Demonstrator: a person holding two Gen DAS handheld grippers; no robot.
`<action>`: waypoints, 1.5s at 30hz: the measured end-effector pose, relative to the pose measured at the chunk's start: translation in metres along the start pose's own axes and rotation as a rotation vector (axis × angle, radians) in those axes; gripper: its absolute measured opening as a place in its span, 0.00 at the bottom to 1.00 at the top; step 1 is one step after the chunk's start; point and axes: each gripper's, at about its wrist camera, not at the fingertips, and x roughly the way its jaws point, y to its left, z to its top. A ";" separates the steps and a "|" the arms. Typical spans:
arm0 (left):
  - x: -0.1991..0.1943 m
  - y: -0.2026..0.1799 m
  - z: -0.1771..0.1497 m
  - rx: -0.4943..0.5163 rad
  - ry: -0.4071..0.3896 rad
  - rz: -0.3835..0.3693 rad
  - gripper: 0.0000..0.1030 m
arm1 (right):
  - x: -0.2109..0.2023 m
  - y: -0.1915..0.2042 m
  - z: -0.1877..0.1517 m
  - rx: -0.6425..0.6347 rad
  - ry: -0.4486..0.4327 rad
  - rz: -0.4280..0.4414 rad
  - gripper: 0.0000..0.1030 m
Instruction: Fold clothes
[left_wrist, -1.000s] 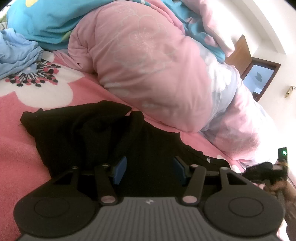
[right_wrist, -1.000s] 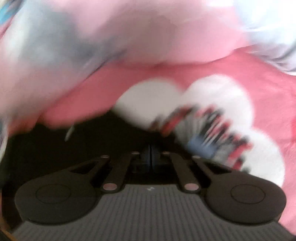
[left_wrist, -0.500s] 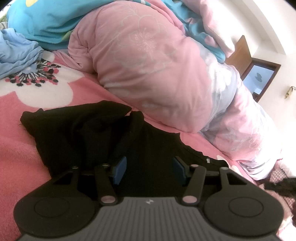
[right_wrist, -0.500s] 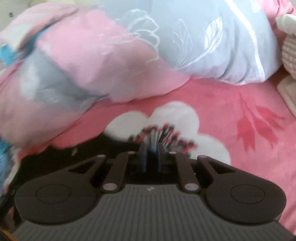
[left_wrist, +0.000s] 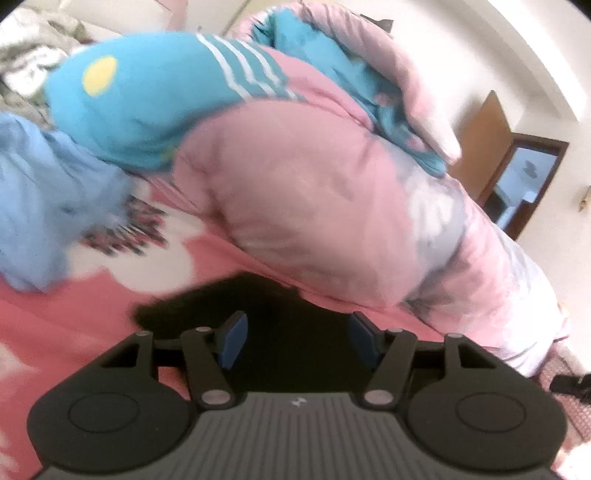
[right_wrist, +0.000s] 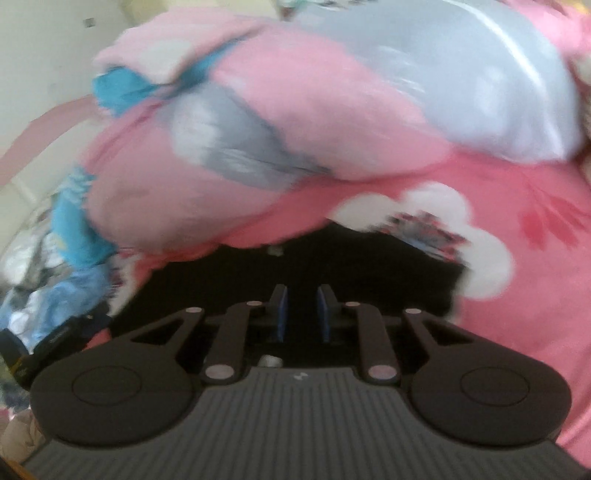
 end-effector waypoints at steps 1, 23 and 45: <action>-0.003 0.007 0.003 0.003 0.001 0.020 0.62 | 0.004 0.014 0.003 -0.023 0.005 0.030 0.17; 0.032 0.062 -0.005 -0.028 0.048 0.105 0.38 | 0.293 0.292 0.001 -0.491 0.339 0.162 0.34; 0.005 0.001 -0.016 0.247 -0.059 -0.047 0.02 | 0.257 0.260 0.011 -0.371 0.168 0.261 0.02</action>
